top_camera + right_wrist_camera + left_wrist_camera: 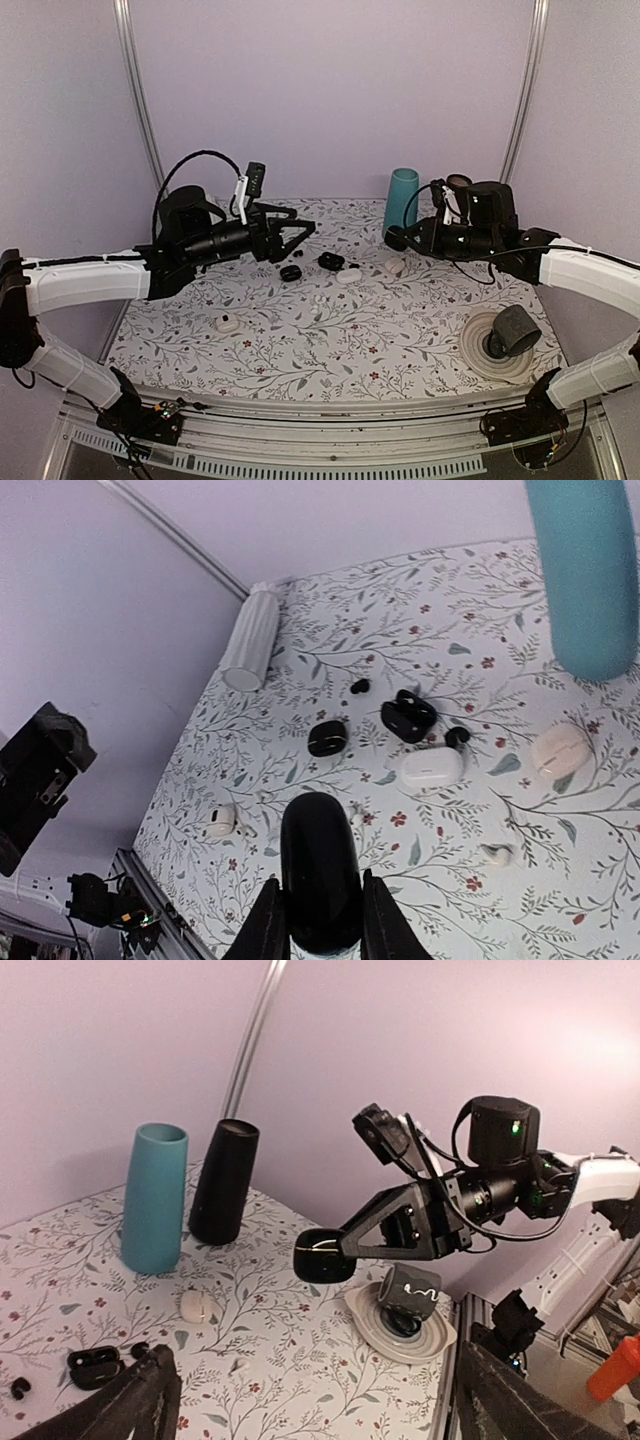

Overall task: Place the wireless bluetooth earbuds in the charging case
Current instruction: Place the charging case with the earbuds at the center of the board.

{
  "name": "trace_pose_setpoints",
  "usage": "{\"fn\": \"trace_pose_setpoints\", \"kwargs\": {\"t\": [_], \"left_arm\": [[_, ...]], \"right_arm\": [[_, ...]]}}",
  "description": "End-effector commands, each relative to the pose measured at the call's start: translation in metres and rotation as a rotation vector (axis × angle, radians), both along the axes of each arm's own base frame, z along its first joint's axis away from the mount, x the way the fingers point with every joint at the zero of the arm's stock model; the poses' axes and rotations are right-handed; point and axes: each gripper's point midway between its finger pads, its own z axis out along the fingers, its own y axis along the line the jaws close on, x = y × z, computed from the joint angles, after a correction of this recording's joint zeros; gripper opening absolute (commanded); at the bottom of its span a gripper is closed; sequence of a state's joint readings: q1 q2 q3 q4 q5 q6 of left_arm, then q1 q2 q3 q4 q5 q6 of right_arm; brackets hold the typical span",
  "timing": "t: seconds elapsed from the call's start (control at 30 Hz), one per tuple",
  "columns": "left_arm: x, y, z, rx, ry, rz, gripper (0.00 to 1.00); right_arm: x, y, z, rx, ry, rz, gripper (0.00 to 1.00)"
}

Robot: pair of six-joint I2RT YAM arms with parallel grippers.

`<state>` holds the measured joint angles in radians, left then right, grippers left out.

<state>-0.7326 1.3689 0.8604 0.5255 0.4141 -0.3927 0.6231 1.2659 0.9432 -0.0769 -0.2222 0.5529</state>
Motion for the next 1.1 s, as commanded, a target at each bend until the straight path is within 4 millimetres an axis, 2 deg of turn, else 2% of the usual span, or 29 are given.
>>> {"fn": "trace_pose_setpoints", "kwargs": {"t": [0.0,0.2,0.5,0.8,1.07], "left_arm": [[0.020,0.027,-0.004,0.006,0.047,0.158,0.96],[0.036,0.055,-0.014,0.050,0.066,0.323,0.96],[0.028,0.067,-0.016,0.054,0.059,0.327,0.96],[0.024,0.070,-0.014,0.060,0.049,0.325,0.96],[0.023,0.072,-0.015,0.070,0.043,0.330,0.96]], "right_arm": [[0.015,-0.039,-0.038,-0.027,0.117,-0.143,0.04],[0.035,-0.081,-0.090,-0.109,0.227,-0.271,0.04],[0.052,-0.119,-0.154,-0.166,0.375,-0.352,0.05],[0.059,-0.137,-0.184,-0.160,0.448,-0.368,0.14],[0.056,-0.138,-0.203,-0.171,0.495,-0.345,0.18]]}}
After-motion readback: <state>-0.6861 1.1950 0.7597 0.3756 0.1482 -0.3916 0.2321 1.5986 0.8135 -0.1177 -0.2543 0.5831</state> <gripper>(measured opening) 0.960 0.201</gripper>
